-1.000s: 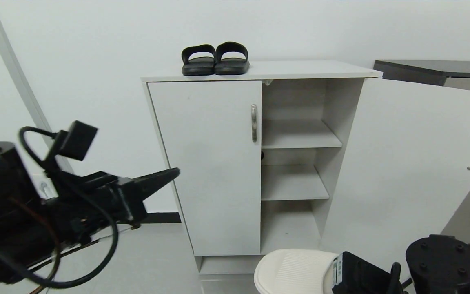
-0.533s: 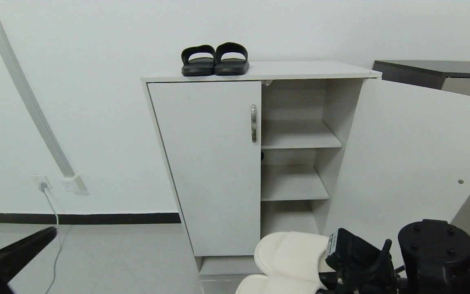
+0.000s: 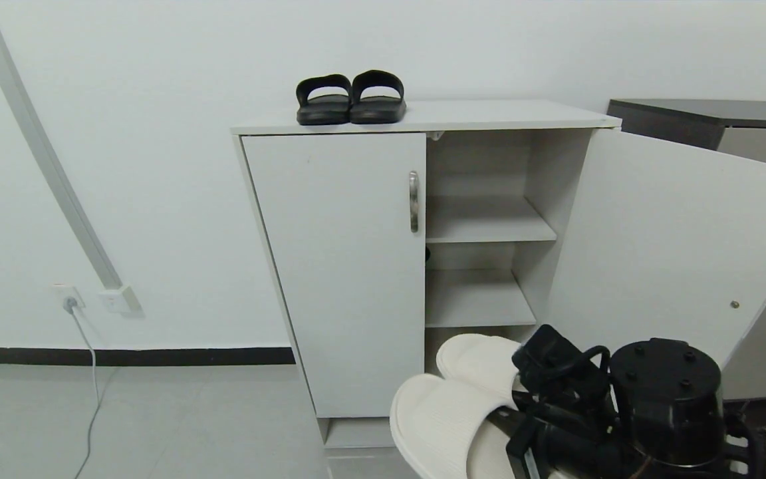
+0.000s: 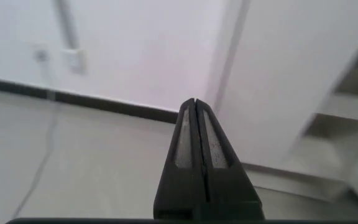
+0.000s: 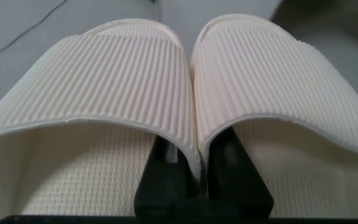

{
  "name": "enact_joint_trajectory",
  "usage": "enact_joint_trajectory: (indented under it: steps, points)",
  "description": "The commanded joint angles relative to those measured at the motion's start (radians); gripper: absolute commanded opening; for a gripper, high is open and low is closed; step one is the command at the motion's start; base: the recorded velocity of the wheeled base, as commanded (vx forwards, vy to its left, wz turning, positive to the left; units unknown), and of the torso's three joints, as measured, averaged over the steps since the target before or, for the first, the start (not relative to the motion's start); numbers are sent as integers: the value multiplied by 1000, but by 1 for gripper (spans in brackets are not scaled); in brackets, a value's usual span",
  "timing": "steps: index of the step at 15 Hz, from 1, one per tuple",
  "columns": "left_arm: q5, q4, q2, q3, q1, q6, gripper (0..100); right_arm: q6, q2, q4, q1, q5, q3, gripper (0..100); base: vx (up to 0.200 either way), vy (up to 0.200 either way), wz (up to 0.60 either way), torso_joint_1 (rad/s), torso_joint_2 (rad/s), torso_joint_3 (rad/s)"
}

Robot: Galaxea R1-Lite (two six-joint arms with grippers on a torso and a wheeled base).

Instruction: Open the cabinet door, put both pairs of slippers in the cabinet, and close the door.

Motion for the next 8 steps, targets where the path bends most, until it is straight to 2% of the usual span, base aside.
enact_joint_trajectory:
  steps: [1, 3, 4, 5, 6, 7, 8]
  points:
    - [-1, -2, -114, 74, 66, 26, 0, 29, 82, -17, -2, -49, -45, 0, 0, 0, 0, 0, 0, 0]
    - [-12, -88, -134, 168, 66, 39, 0, 76, 164, -45, -8, -145, -100, 0, 0, 0, 0, 0, 0, 0]
    - [-27, -91, -134, 168, 66, 42, 0, 79, 174, -51, -13, -162, -111, 0, 0, 0, 0, 0, 0, 0]
    - [-134, -78, -134, 171, 66, 51, 0, 80, 200, -57, -27, -193, -133, 0, 0, 0, 0, 0, 0, 0]
    - [-206, -65, -132, 171, 66, 66, 0, 83, 213, -57, -34, -203, -149, 0, 0, 0, 0, 0, 0, 0]
    - [-208, -65, -132, 171, 66, 96, 0, 83, 220, -57, -37, -205, -156, 0, 0, 0, 0, 0, 0, 0]
    - [-216, -65, -134, 171, 32, 117, 0, 83, 225, -57, -37, -205, -157, 0, 0, 0, 0, 0, 0, 0]
